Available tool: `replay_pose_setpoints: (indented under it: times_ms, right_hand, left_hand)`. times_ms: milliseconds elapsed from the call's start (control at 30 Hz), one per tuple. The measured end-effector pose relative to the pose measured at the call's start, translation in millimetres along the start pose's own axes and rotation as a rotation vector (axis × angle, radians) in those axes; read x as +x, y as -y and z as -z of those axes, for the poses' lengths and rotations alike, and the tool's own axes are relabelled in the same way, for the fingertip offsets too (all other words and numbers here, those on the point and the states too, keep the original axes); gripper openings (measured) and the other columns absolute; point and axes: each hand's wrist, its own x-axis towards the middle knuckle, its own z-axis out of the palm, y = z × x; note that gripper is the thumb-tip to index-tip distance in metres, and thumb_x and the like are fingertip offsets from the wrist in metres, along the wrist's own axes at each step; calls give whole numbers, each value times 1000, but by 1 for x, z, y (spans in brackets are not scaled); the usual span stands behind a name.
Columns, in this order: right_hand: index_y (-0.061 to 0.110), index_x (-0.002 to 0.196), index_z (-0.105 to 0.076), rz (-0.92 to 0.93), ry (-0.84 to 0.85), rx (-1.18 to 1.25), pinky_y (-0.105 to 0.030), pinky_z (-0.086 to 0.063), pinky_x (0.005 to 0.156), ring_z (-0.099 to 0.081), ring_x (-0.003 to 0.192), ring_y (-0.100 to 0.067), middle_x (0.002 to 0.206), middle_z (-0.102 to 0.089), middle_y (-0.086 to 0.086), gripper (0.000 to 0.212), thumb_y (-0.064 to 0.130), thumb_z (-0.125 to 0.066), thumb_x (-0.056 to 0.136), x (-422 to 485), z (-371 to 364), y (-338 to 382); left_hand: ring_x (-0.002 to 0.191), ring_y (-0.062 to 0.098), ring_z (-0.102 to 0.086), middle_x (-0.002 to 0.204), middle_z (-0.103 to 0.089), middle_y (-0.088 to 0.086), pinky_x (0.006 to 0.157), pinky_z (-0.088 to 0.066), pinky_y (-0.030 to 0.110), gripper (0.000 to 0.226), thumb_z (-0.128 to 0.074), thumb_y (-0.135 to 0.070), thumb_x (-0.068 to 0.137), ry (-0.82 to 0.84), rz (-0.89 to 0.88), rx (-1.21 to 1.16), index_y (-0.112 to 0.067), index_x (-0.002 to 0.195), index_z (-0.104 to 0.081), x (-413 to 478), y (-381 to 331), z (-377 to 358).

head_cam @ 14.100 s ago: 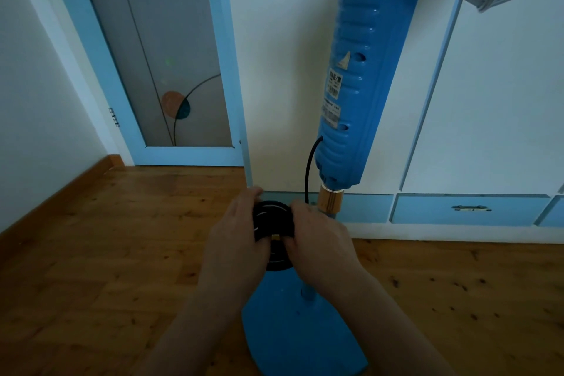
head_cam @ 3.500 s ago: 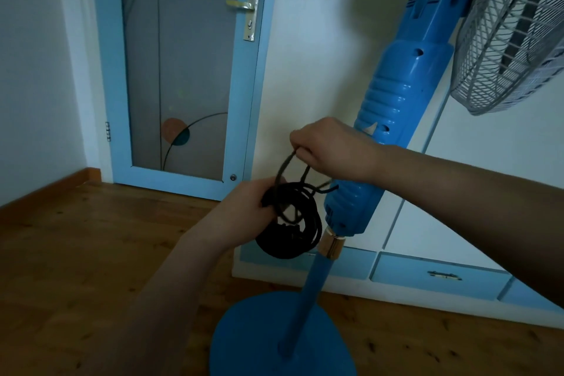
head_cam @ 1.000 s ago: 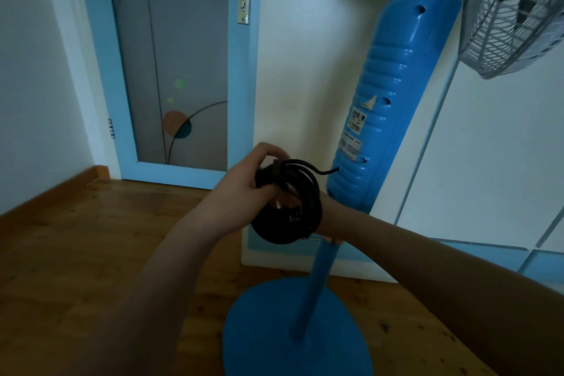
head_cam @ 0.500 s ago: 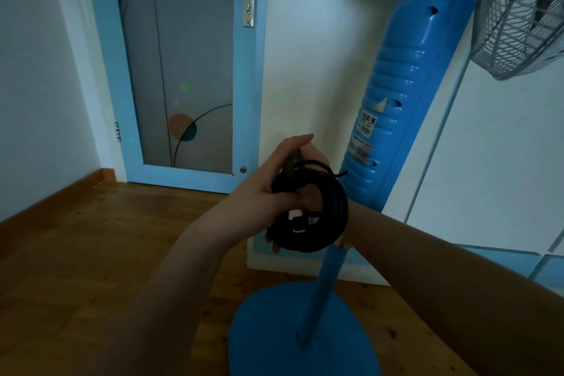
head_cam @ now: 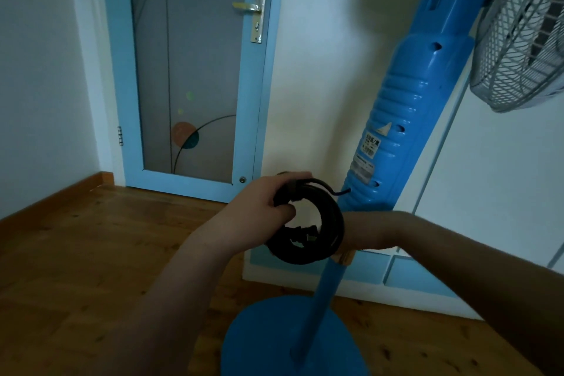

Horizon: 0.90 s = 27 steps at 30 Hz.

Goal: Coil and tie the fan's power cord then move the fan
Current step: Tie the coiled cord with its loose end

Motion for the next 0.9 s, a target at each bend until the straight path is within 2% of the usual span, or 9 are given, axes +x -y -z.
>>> replay_pose_setpoints:
  times_ms: [100, 233, 300, 367, 467, 533, 700, 800, 900]
  right_hand:
    - [-2, 105, -66, -108, -36, 6, -39, -60, 82, -73, 89, -31, 96, -75, -15, 19, 3, -49, 98, -30, 33, 0]
    - [3, 89, -70, 195, -634, 84, -34, -54, 61, -65, 68, -30, 72, -70, -9, 28, 11, -45, 98, -44, 75, 36]
    - [10, 95, -75, 190, -587, 120, -31, -54, 78, -69, 86, -17, 90, -76, -2, 44, 38, -43, 103, -33, 78, 61]
    - [12, 104, -76, 79, -401, 83, -31, -51, 93, -68, 103, -12, 105, -76, 1, 59, 58, -40, 99, -15, 71, 73]
    - [7, 102, -77, 113, -363, 135, -37, -52, 99, -68, 102, -13, 105, -77, -5, 42, 45, -60, 95, 5, 66, 79]
    - [7, 95, -79, 177, -373, 187, -38, -54, 98, -68, 99, -12, 99, -79, -3, 26, 30, -68, 93, 10, 68, 81]
    - [14, 91, -78, 324, -424, 405, -31, -53, 94, -68, 106, -11, 101, -79, 1, 11, 21, -71, 91, 8, 74, 79]
    - [21, 84, -79, 435, -640, 545, -23, -46, 73, -63, 86, -5, 88, -76, 8, 7, 21, -73, 88, 2, 62, 71]
    - [20, 80, -75, 512, -814, 605, -9, -41, 60, -56, 64, 7, 65, -66, 19, 7, 20, -75, 87, 1, 36, 62]
  left_hand:
    - [78, -21, -50, 122, -63, 4, 56, -43, 4, 65, -52, -2, 92, -27, 7, 147, -38, 146, -44, -1, -1, 2]
    - [84, -29, -23, 122, -66, 7, 69, -44, 11, 64, -52, -2, 92, -42, 3, 210, -35, 146, -45, -2, -6, 1]
    - [81, -33, -38, 123, -65, 3, 59, -42, 5, 64, -53, -2, 90, -38, -27, 243, -34, 145, -48, -1, -10, -2]
    - [70, -12, -56, 126, -62, -1, 56, -40, -1, 64, -54, -2, 88, -27, -43, 280, -35, 143, -50, 1, -14, -5]
    - [83, 5, -54, 130, -63, 1, 58, -41, 3, 62, -54, -3, 88, -20, -58, 322, -35, 141, -51, 3, -14, -8]
    - [91, 9, -56, 133, -62, 0, 59, -36, 4, 63, -55, -4, 88, -30, -63, 358, -36, 142, -51, 3, -13, -8]
    - [70, -10, -58, 119, -67, -5, 53, -44, 8, 62, -57, -4, 87, -42, -76, 289, -40, 137, -52, 4, -7, -4]
    - [88, 2, -66, 120, -67, -11, 73, -59, 27, 58, -61, -11, 92, -17, -96, 218, -52, 130, -48, 1, -3, 1]
    - [109, 6, -61, 129, -63, -13, 91, -56, 35, 57, -63, -20, 94, 68, -70, 263, -58, 132, -45, -1, -2, 3]
